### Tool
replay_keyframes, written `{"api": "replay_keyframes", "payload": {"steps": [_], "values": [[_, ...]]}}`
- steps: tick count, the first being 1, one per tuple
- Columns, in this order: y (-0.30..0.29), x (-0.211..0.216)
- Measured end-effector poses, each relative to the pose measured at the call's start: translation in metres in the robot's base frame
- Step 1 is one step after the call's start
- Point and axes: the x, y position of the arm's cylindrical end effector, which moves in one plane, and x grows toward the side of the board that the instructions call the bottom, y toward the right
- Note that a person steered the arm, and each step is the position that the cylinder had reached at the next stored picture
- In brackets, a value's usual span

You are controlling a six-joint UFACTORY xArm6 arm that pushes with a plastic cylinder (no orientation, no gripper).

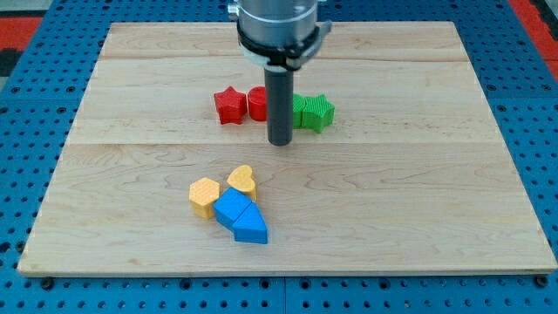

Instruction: Nudge the green star along with the green circle left a bit

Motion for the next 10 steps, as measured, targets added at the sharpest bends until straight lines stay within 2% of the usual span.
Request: {"api": "replay_keyframes", "payload": {"steps": [2,4,5,8,10], "values": [[0.023,-0.016],[0.122,0.007],[0.147,-0.011],[0.156,-0.058],[0.134,-0.074]]}}
